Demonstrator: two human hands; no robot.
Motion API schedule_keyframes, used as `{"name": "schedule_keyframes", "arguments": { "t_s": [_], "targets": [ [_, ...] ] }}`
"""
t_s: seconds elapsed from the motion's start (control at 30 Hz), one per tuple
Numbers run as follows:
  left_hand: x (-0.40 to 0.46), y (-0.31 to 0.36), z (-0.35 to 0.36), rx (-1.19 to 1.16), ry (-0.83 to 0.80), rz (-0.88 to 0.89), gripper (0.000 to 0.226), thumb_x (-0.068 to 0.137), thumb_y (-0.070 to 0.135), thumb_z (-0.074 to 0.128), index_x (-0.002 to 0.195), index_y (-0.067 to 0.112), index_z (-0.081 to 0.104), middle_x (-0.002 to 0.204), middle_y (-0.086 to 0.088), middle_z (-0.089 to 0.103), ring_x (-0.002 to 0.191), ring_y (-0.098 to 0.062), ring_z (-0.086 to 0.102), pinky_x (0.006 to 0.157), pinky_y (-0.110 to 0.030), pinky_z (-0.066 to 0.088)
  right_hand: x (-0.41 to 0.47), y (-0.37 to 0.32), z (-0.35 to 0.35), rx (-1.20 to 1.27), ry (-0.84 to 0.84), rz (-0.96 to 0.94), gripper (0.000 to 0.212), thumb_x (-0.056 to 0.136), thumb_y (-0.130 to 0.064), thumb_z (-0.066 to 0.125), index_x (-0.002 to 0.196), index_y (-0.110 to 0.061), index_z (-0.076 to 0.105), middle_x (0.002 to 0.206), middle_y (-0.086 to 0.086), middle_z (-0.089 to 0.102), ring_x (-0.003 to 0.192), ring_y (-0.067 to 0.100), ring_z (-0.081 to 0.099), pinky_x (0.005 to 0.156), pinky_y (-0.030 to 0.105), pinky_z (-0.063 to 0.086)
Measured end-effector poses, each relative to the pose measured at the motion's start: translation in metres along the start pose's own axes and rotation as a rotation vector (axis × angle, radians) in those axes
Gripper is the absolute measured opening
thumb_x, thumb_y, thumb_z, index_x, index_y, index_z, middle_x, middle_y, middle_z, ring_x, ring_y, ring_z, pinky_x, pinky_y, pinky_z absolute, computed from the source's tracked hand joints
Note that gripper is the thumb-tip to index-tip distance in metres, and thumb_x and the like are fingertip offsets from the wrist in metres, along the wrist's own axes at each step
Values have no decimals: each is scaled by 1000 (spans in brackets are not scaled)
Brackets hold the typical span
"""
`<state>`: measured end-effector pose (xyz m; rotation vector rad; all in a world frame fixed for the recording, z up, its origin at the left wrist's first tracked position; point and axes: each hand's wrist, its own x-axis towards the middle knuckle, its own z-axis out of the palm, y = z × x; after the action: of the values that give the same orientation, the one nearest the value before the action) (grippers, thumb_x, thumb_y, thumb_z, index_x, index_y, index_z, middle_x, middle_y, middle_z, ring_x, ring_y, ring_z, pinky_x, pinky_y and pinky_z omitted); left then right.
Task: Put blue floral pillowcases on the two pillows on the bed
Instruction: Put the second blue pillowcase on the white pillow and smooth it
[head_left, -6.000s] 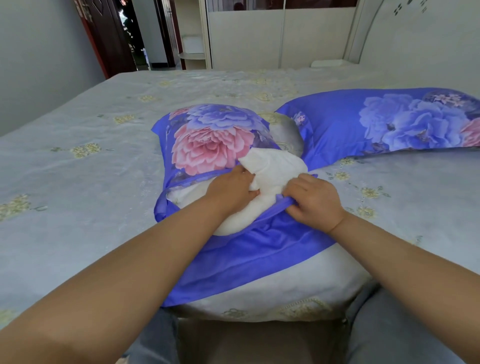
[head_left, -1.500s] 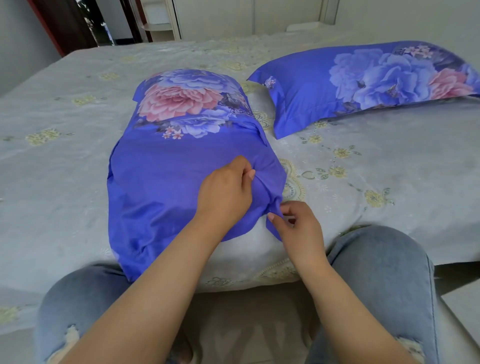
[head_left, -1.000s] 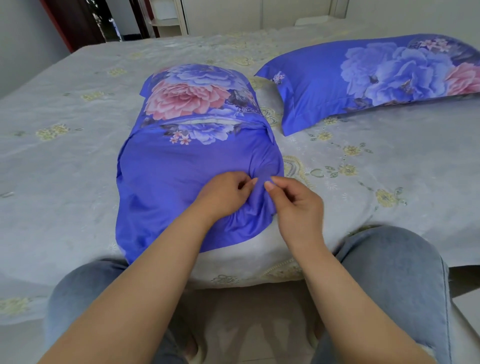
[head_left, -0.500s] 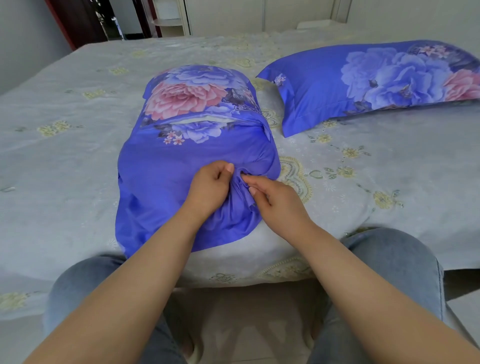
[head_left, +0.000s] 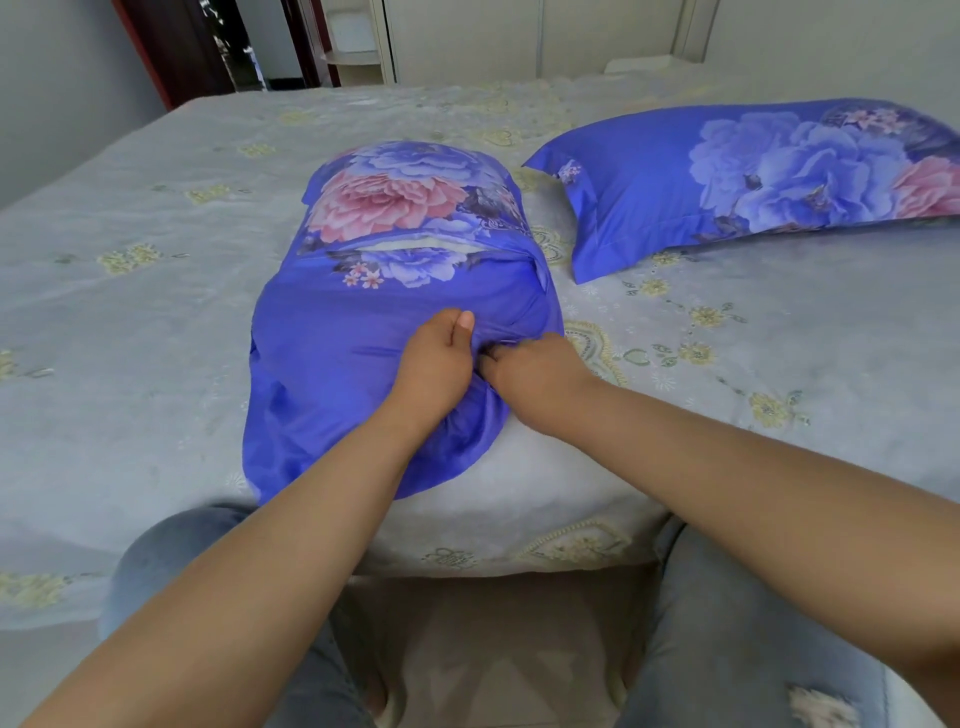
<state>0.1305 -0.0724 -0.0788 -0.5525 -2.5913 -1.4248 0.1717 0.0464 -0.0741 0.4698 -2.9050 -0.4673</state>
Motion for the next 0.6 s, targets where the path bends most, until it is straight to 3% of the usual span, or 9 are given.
{"name": "schedule_keyframes", "arguments": {
  "t_s": [0.07,0.17,0.23,0.3,0.4,0.5,0.6],
  "targets": [
    [3,-2,-4,201,41,96,28,102,26,34,81,11,45,69,-5,51,71,-28,47,59,-35,34,6,4,-2,41,-125,6,29,90,-10,49,119,-15,51,114,1,60,99,27,61,63,30,36],
    [11,-9,-6,489,52,130,29,102,32,31,101,11,50,88,-16,63,82,-36,56,61,-37,38,0,6,-5,16,-194,-4,29,92,-12,46,121,-15,50,116,3,57,104,28,58,65,30,35],
    [18,-13,-3,564,6,143,31,102,35,30,105,12,50,96,-17,65,88,-37,58,63,-37,38,-10,9,-1,49,-182,18,27,93,-16,47,120,-17,50,114,4,55,101,29,58,62,30,32],
    [23,-16,0,586,-40,172,33,101,40,31,103,13,51,94,-16,65,87,-36,59,64,-38,41,-21,12,4,115,-108,84,27,93,-21,48,119,-18,49,113,4,53,93,30,60,58,31,31],
    [32,-21,1,503,-133,147,36,93,51,46,84,17,50,71,0,58,77,-28,56,60,-34,38,-40,12,20,249,-54,197,30,91,-26,49,121,-19,46,115,4,48,85,32,60,55,30,31],
    [35,-27,1,443,-231,118,37,86,54,56,80,18,49,68,6,50,78,-24,56,60,-31,35,-66,10,47,303,-6,254,23,88,-20,50,111,-17,53,104,3,56,81,32,60,52,28,31],
    [26,-23,6,560,-217,225,43,83,61,53,97,21,51,101,4,51,92,-19,53,67,-32,40,-90,9,62,346,93,290,11,73,-13,54,81,-14,60,71,2,61,53,28,60,39,23,27]
  ]
}}
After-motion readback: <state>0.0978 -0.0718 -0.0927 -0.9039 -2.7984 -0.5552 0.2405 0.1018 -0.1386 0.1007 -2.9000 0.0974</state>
